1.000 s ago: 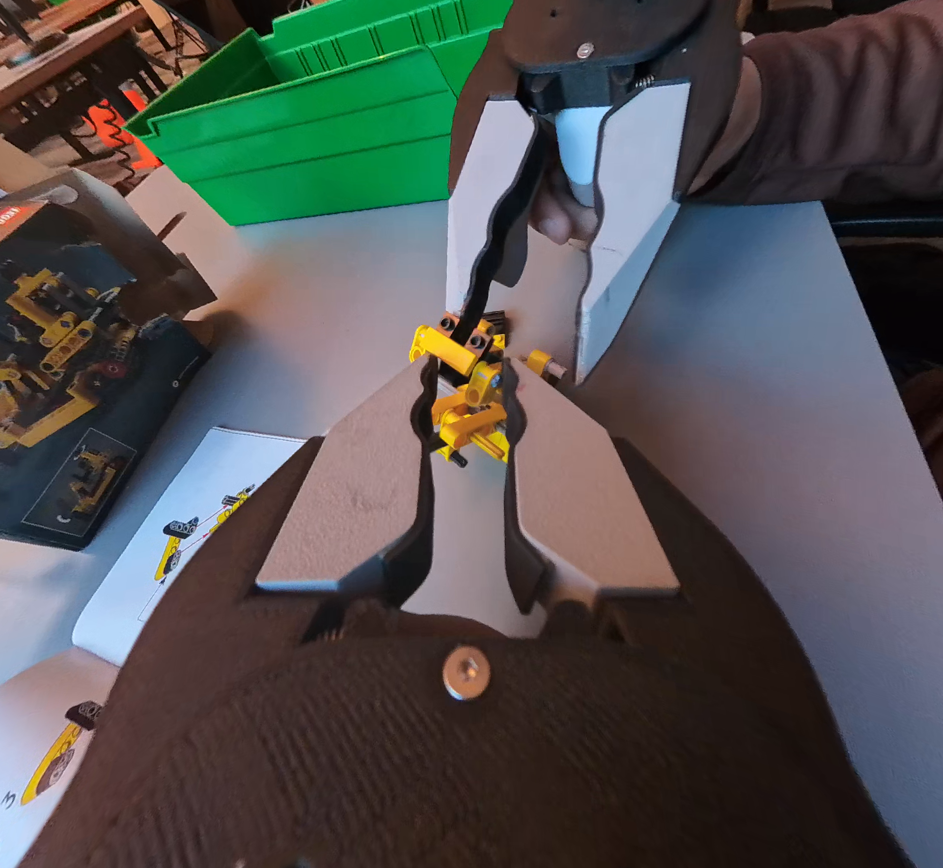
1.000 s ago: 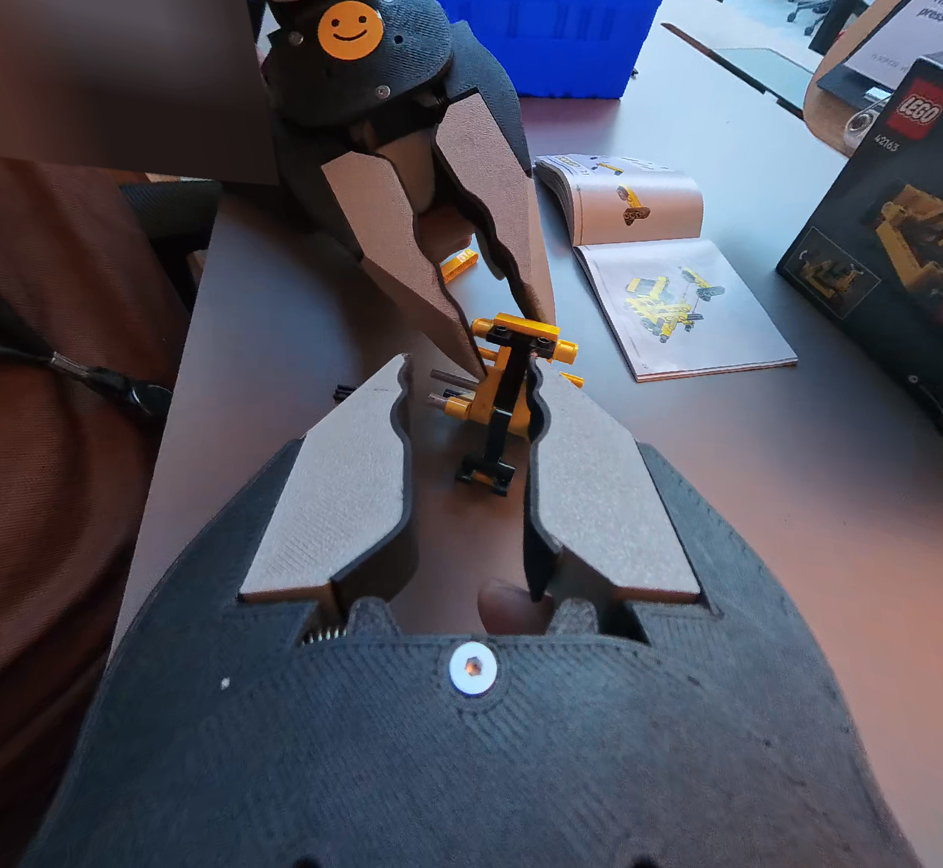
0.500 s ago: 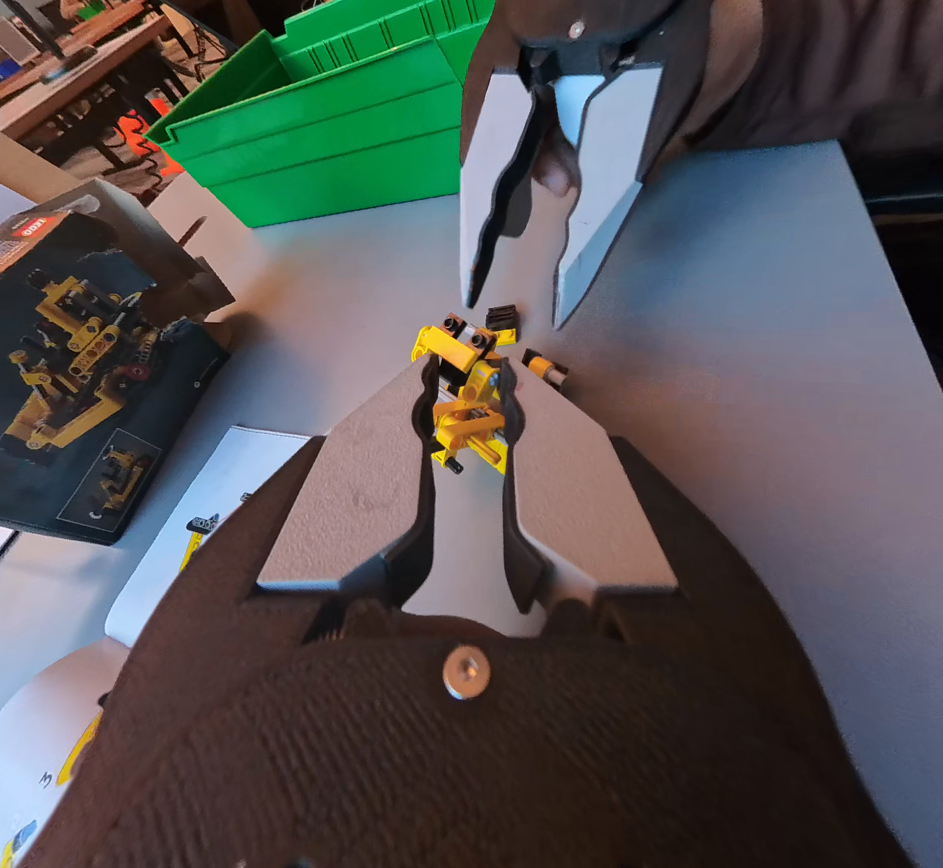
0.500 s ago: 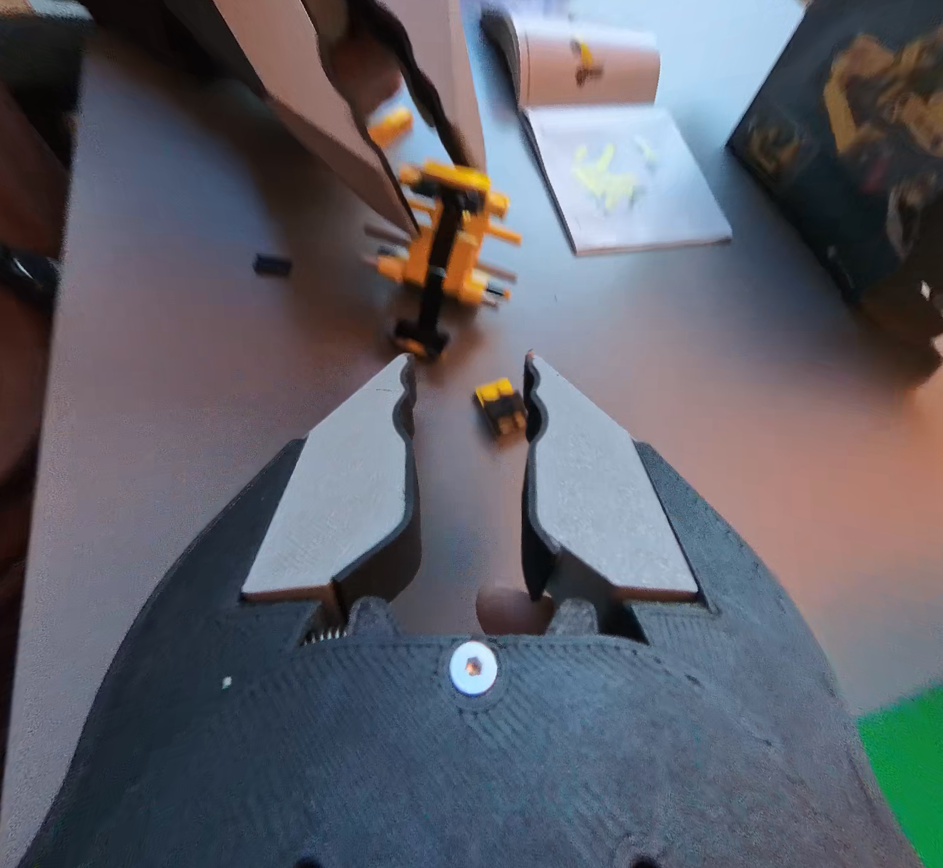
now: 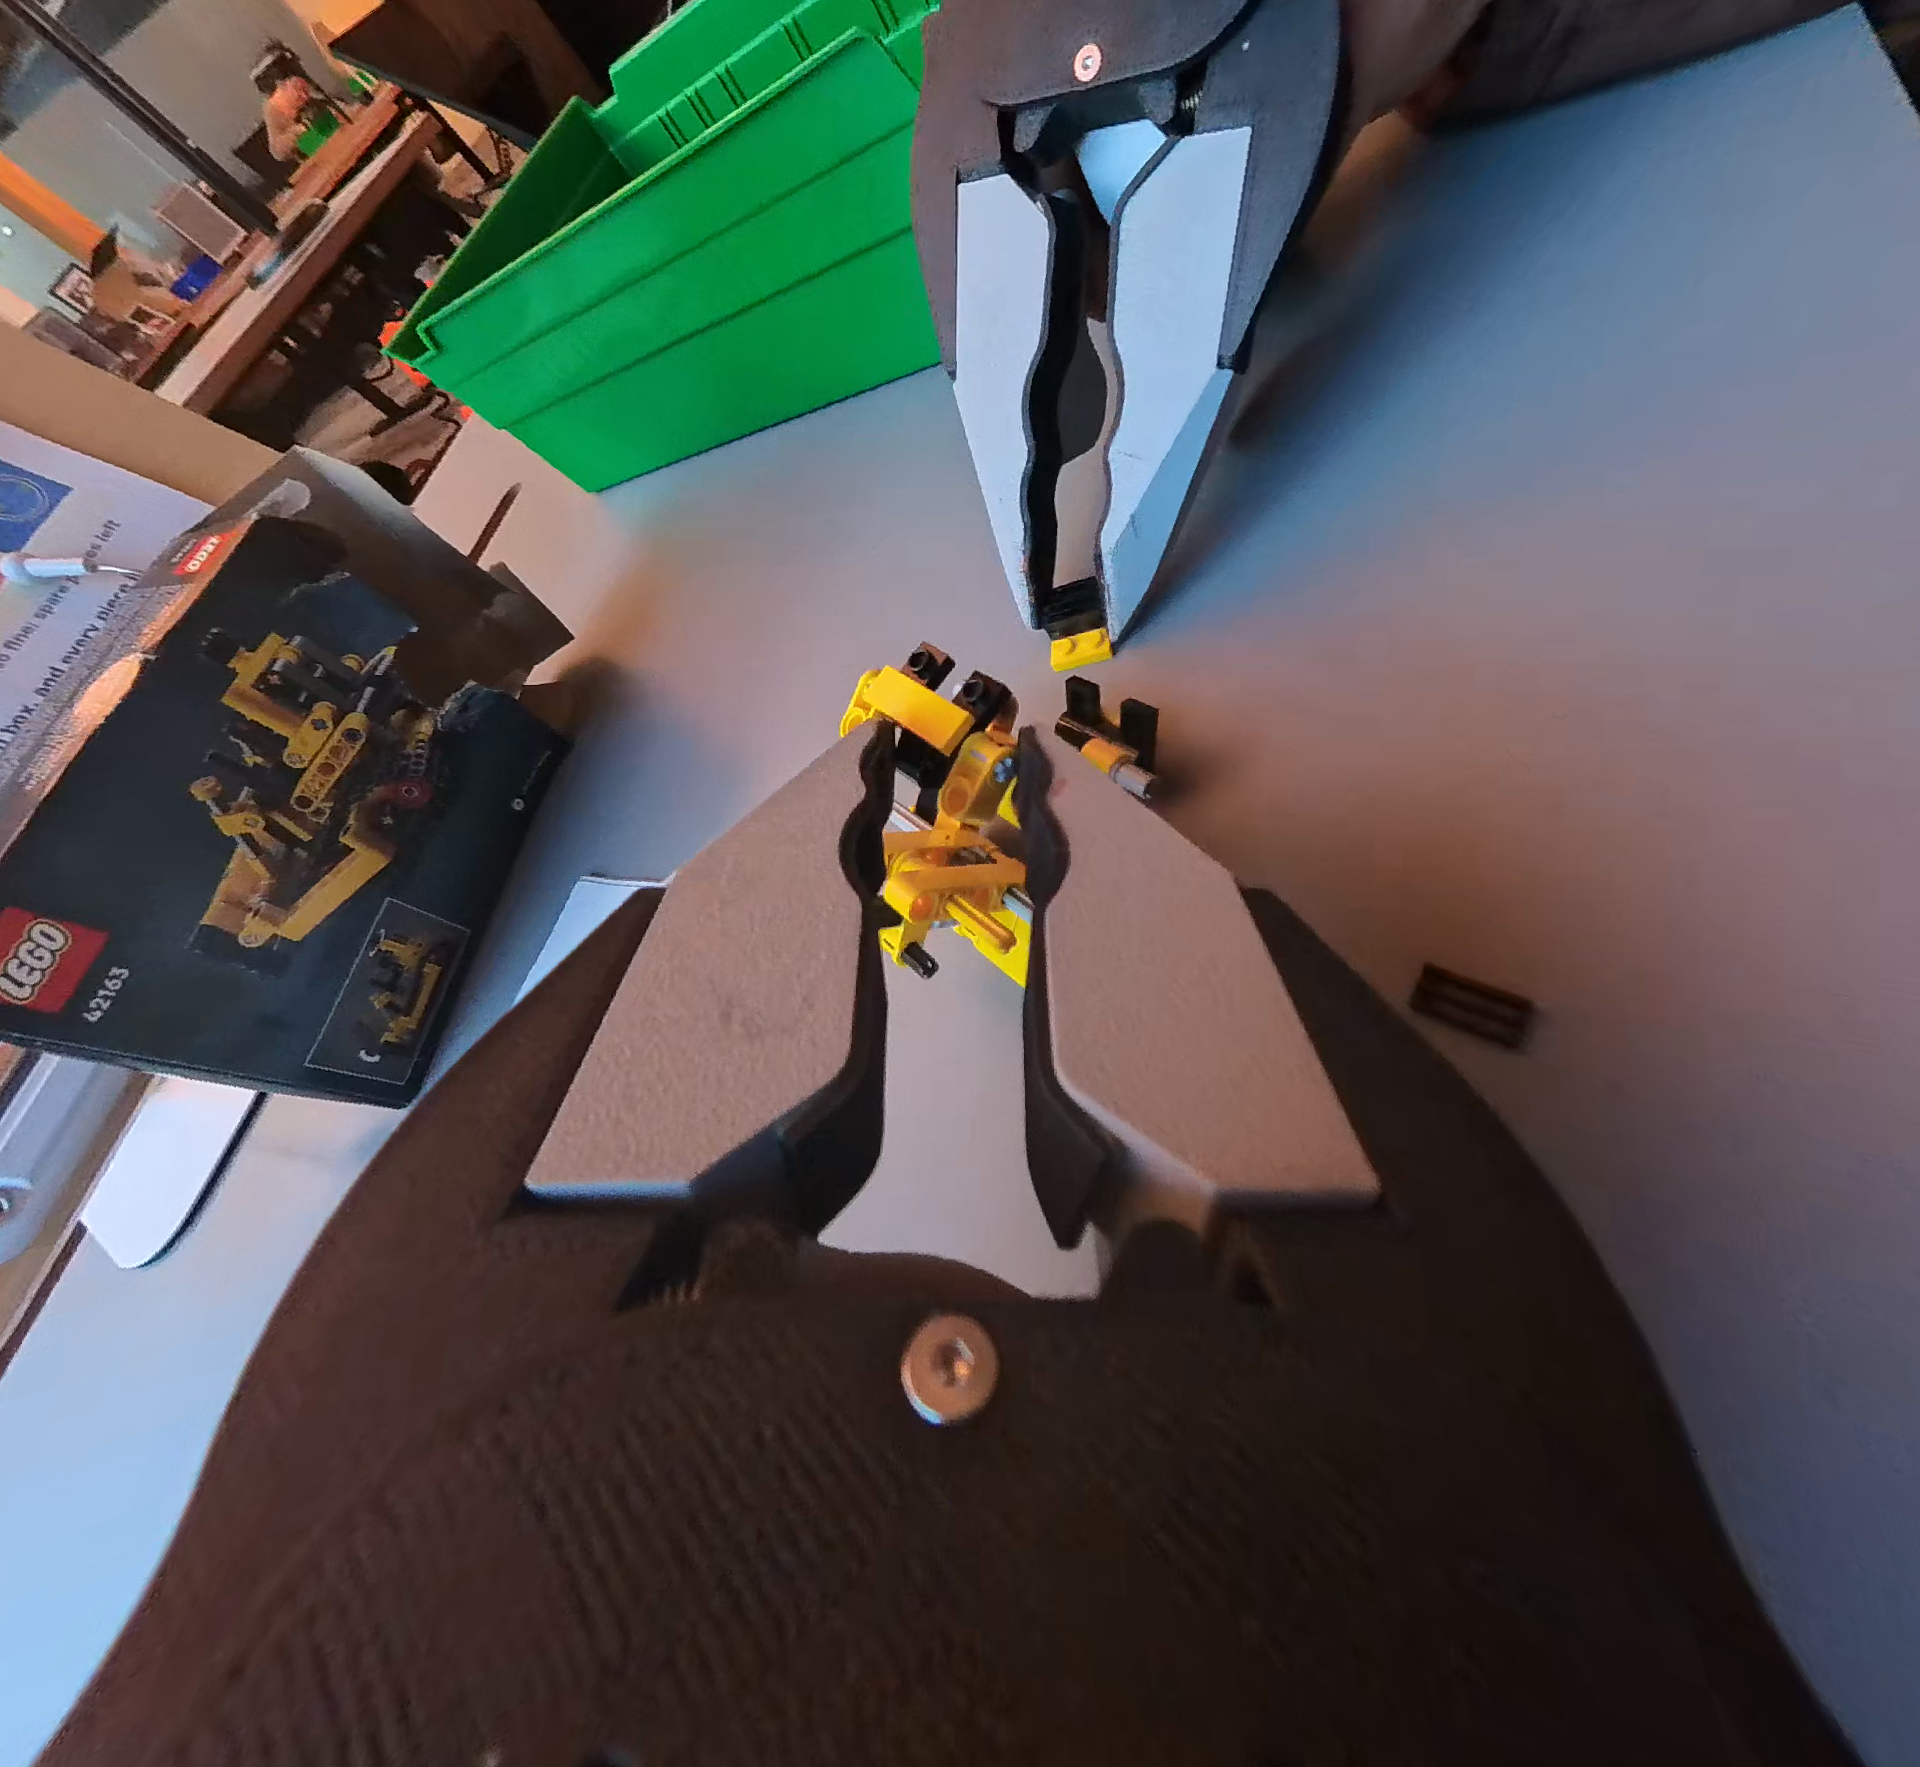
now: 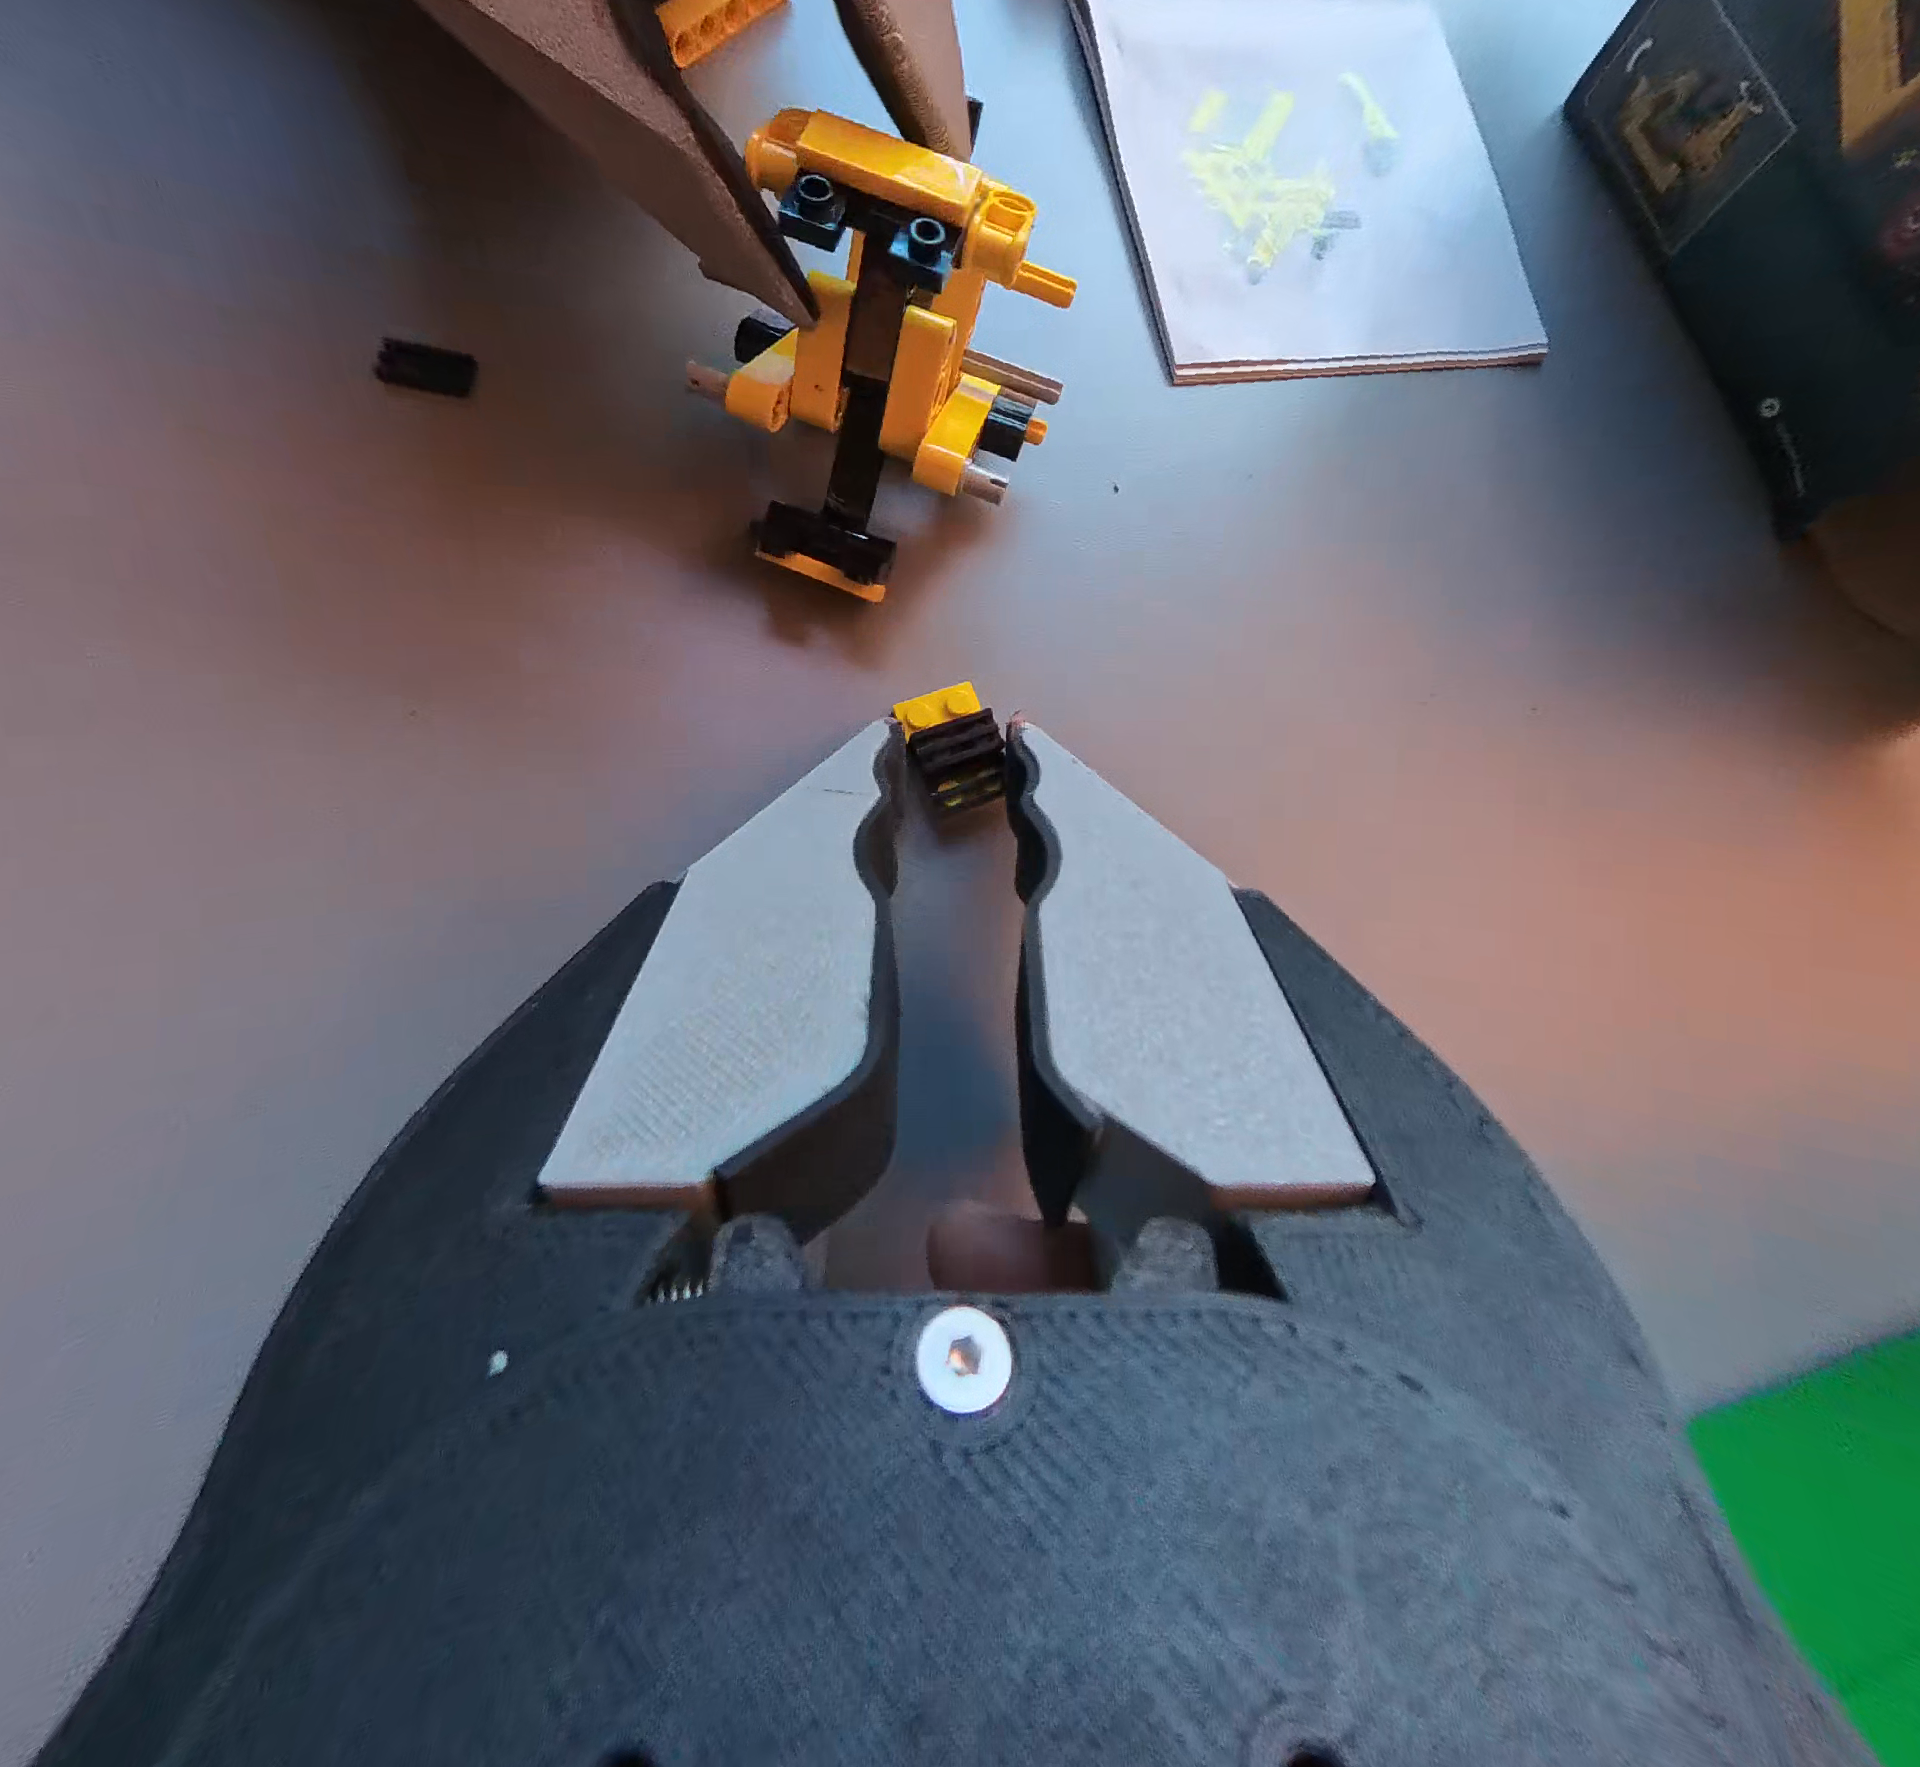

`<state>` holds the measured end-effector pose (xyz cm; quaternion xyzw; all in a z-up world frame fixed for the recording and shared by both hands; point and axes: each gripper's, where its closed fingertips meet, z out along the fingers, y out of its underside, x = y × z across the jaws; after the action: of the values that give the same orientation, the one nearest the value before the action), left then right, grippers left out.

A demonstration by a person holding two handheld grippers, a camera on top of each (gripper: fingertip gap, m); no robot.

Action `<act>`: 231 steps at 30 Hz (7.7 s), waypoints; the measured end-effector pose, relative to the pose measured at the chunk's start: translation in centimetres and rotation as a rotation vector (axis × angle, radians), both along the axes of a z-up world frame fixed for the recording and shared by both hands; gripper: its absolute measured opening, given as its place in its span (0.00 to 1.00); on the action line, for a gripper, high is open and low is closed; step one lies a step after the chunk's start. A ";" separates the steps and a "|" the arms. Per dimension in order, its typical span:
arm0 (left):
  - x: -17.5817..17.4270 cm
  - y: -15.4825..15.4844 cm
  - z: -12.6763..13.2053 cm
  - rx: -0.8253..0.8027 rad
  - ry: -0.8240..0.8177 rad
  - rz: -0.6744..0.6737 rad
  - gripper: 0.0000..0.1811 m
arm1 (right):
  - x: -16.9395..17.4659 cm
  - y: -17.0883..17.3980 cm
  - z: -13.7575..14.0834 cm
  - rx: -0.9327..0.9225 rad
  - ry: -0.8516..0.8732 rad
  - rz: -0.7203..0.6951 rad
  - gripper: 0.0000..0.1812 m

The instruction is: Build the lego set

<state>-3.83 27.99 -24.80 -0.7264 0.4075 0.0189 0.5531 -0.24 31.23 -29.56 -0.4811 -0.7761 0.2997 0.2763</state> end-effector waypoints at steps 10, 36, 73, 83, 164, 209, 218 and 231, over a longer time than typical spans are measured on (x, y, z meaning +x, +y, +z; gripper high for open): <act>0.1 -0.1 -0.1 0.008 0.009 -0.008 0.11 | 0.5 -1.3 0.2 0.031 0.027 0.071 0.12; -1.6 0.4 0.4 0.173 0.198 0.005 0.04 | 0.5 -1.2 0.1 0.033 0.023 0.045 0.08; 0.8 -1.1 -0.2 0.256 0.191 -0.207 0.04 | -2.3 -5.7 5.1 -0.001 0.342 0.160 0.08; 1.0 -1.2 -0.3 0.258 0.200 -0.213 0.04 | -2.1 -5.8 5.0 -0.005 0.341 0.173 0.08; 7.5 -3.8 0.2 -0.034 -0.064 -0.072 0.16 | 3.3 -6.8 6.5 -0.098 0.323 -0.016 0.07; 9.7 -5.2 0.2 -0.305 -0.311 -0.259 0.07 | 5.0 -8.7 5.8 -0.223 0.265 0.110 0.10; 9.5 -5.1 0.9 -0.321 -0.393 -0.251 0.08 | 4.8 -8.7 6.3 -0.212 0.305 0.091 0.07; 9.2 -5.1 1.5 -0.309 -0.442 -0.260 0.07 | 4.8 -8.7 6.9 -0.128 0.351 0.081 0.07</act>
<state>5.37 22.87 -23.32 -0.7302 0.3646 -0.2730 0.5093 4.55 22.53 -22.70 -0.4065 -0.7141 0.4386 0.3638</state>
